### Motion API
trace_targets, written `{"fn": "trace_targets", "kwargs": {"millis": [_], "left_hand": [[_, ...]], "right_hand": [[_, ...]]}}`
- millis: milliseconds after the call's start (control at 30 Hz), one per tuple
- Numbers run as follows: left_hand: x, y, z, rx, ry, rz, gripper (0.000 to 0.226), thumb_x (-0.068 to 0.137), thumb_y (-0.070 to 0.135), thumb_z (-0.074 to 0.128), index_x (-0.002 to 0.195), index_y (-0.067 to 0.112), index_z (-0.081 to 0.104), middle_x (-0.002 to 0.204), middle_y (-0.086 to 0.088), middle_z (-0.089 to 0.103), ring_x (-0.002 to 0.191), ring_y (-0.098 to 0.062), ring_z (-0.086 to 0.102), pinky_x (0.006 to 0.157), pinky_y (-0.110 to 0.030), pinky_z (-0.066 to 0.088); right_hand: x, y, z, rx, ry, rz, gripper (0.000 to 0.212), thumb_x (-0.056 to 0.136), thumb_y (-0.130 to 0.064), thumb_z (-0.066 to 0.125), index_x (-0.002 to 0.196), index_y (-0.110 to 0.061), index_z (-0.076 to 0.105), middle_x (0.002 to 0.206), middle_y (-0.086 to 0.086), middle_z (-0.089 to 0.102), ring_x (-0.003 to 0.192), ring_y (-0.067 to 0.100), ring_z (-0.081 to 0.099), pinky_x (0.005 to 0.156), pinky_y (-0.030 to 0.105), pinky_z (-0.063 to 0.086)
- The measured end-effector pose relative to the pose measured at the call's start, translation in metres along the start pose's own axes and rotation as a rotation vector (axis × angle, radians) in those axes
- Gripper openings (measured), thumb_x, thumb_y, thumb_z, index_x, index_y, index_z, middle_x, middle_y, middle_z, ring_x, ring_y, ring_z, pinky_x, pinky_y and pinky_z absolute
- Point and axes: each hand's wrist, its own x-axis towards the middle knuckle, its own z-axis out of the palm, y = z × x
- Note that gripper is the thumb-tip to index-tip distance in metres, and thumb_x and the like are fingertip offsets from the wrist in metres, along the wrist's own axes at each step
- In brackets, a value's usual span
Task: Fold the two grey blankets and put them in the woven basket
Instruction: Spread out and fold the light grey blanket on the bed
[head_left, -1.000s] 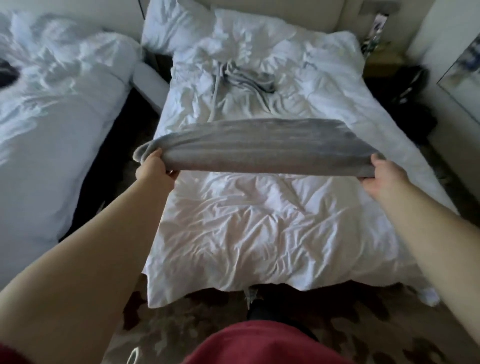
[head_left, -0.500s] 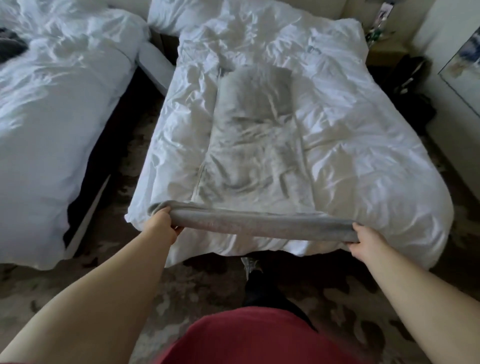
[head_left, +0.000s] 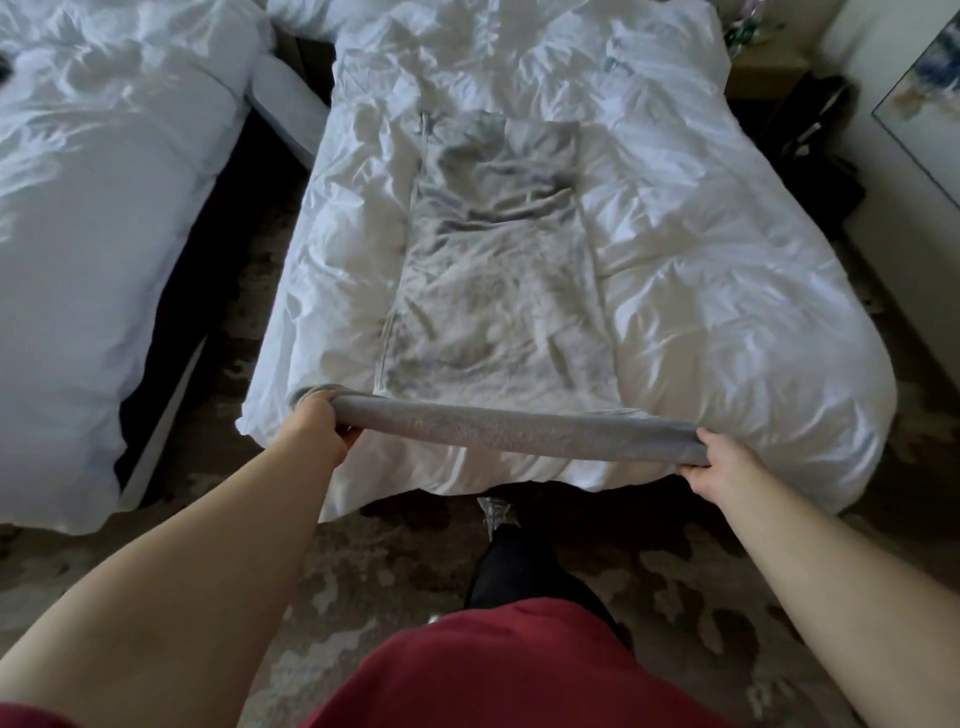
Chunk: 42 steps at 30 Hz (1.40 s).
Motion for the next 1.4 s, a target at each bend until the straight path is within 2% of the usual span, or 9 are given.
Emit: {"fn": "trace_targets", "kwargs": {"millis": [233,400,533,667,800,933,1067,1200,1400], "left_hand": [[0.019,0.036,0.048,-0.029,0.034,-0.039,0.028,0.090,0.015,0.061,0.118,0.011,0.057,0.094,-0.008,0.057,0.108,-0.030,0.059,0.071,-0.036,0.053],[0.060,0.067,0.097,0.009,0.060,-0.015,0.036,0.089,0.012,0.060,0.125,0.014,0.055,0.112,-0.009,0.058,0.104,-0.027,0.059,0.067,-0.038,0.053],[0.104,0.087,0.141,-0.016,0.040,-0.017,0.024,0.092,0.018,0.057,0.116,0.014,0.055,0.096,-0.007,0.057,0.081,-0.020,0.058,0.063,-0.036,0.053],[0.142,0.098,0.186,0.000,-0.085,-0.062,0.024,0.098,0.031,0.045,0.079,0.017,0.046,0.056,0.002,0.046,0.046,-0.009,0.048,0.052,-0.024,0.045],[0.173,0.090,0.208,0.093,-0.021,-0.146,0.013,0.098,0.032,0.044,0.098,0.021,0.051,0.074,-0.001,0.040,0.061,-0.012,0.040,0.060,-0.025,0.040],[0.188,0.073,0.211,0.101,0.021,-0.193,0.018,0.098,0.032,0.045,0.107,0.018,0.053,0.082,-0.001,0.046,0.064,-0.011,0.044,0.068,-0.027,0.046],[0.191,0.058,0.203,0.098,0.037,-0.141,0.046,0.099,0.027,0.046,0.141,0.010,0.041,0.109,-0.004,0.048,0.076,-0.014,0.051,0.092,-0.036,0.047],[0.181,0.034,0.175,0.157,0.030,-0.155,0.041,0.098,0.020,0.048,0.138,0.011,0.045,0.120,-0.006,0.057,0.106,-0.020,0.057,0.087,-0.033,0.050],[0.168,-0.024,0.128,0.252,0.234,-0.260,0.040,0.086,0.018,0.068,0.123,0.008,0.059,0.086,-0.004,0.063,0.066,-0.012,0.055,0.051,-0.024,0.047]], "right_hand": [[0.010,-0.037,0.051,-0.014,-0.066,0.005,0.037,0.102,-0.010,0.039,0.139,-0.004,0.042,0.145,0.011,0.044,0.132,0.026,0.044,0.103,0.035,0.039],[0.038,-0.069,0.111,-0.095,-0.041,0.034,0.022,0.103,-0.005,0.035,0.103,-0.003,0.056,0.146,0.007,0.045,0.134,0.020,0.043,0.108,0.031,0.033],[0.074,-0.095,0.171,-0.100,-0.008,0.058,0.031,0.101,-0.004,0.036,0.130,-0.008,0.049,0.144,0.007,0.046,0.133,0.021,0.044,0.111,0.034,0.033],[0.118,-0.114,0.227,-0.147,-0.049,0.081,0.024,0.103,-0.019,0.033,0.104,-0.004,0.052,0.129,0.013,0.053,0.130,0.026,0.046,0.100,0.039,0.041],[0.152,-0.120,0.258,-0.250,-0.011,0.149,0.030,0.104,-0.024,0.030,0.105,0.001,0.047,0.138,0.016,0.046,0.129,0.027,0.048,0.100,0.041,0.042],[0.167,-0.115,0.269,-0.322,0.015,0.186,0.032,0.104,-0.023,0.031,0.125,-0.003,0.043,0.087,0.012,0.049,0.125,0.026,0.051,0.101,0.040,0.042],[0.161,-0.100,0.260,-0.356,-0.009,0.209,0.029,0.103,-0.023,0.034,0.086,-0.003,0.045,0.082,0.009,0.047,0.102,0.024,0.054,0.096,0.038,0.044],[0.148,-0.065,0.225,-0.368,-0.028,0.248,0.029,0.101,-0.022,0.039,0.077,-0.007,0.043,0.080,0.009,0.050,0.073,0.022,0.054,0.088,0.035,0.049],[0.137,0.015,0.156,-0.437,-0.010,0.394,0.027,0.099,-0.024,0.045,0.079,-0.006,0.047,0.082,0.010,0.052,0.073,0.024,0.054,0.066,0.034,0.047]]}}
